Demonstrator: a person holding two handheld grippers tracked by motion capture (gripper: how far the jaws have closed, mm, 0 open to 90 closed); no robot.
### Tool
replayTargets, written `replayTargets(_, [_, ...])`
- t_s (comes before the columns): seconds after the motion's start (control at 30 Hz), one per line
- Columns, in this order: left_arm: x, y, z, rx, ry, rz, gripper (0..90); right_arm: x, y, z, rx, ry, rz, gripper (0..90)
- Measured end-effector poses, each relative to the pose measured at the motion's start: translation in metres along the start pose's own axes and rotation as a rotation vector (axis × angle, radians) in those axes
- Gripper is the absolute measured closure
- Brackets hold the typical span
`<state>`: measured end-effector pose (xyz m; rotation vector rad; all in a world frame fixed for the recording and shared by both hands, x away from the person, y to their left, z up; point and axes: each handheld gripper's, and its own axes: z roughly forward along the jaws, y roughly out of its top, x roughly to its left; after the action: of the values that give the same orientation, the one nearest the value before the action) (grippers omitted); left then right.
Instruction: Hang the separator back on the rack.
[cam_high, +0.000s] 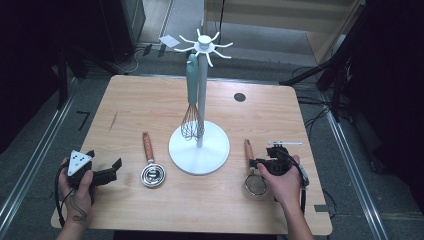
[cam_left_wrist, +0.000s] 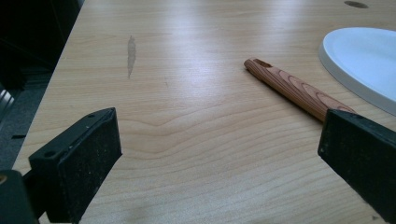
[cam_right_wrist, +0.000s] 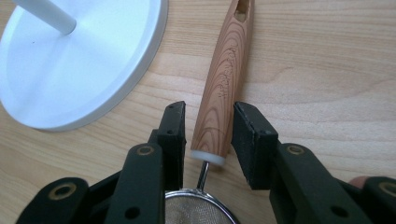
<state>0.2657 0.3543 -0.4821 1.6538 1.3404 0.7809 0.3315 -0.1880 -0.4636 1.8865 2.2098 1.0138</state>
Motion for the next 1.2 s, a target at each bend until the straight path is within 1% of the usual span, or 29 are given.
replayTargets(0.03, [0.000, 0.000, 0.000, 0.000, 0.000, 0.000, 0.0, 0.000, 0.001, 0.001, 0.006, -0.004, 0.015, 66.7])
replayTargets(0.1, [0.000, 0.000, 0.000, 0.000, 0.000, 0.000, 0.0, 0.000, 0.002, 0.004, 0.008, -0.005, 0.027, 66.0])
replayTargets(0.2, [0.000, 0.000, 0.000, 0.000, 0.000, 0.000, 0.0, 0.000, 0.004, 0.007, 0.026, -0.012, 0.050, 65.7])
replayTargets(0.47, [0.000, 0.000, 0.000, 0.000, 0.000, 0.000, 0.0, 0.000, 0.006, 0.012, 0.059, -0.027, 0.077, 65.6])
replayTargets(0.53, [0.000, 0.000, 0.000, 0.000, 0.000, 0.001, 0.0, 0.001, 0.006, 0.013, 0.063, -0.032, 0.070, 65.0])
replayTargets(0.7, [0.000, 0.000, 0.000, 0.000, -0.001, 0.000, 0.0, 0.005, 0.008, 0.016, 0.082, -0.052, 0.084, 63.3])
replayTargets(0.77, [0.000, 0.000, 0.000, 0.000, -0.001, 0.000, 0.0, 0.006, 0.009, 0.018, 0.089, -0.068, 0.072, 63.3])
replayTargets(0.87, [0.000, 0.000, 0.000, -0.001, -0.003, 0.000, 0.0, 0.008, 0.009, 0.019, 0.091, -0.082, 0.065, 63.3])
replayTargets(0.97, [0.000, 0.000, 0.000, 0.000, -0.003, 0.000, 0.0, 0.009, 0.009, 0.021, 0.108, -0.100, 0.063, 63.6])
replayTargets(1.03, [0.000, 0.000, 0.000, -0.002, -0.002, -0.002, 0.0, 0.009, 0.009, 0.021, 0.110, -0.104, 0.072, 63.8])
replayTargets(1.2, [0.000, 0.000, 0.000, 0.000, -0.001, 0.000, 0.0, 0.011, 0.008, 0.024, 0.116, -0.120, 0.063, 64.4])
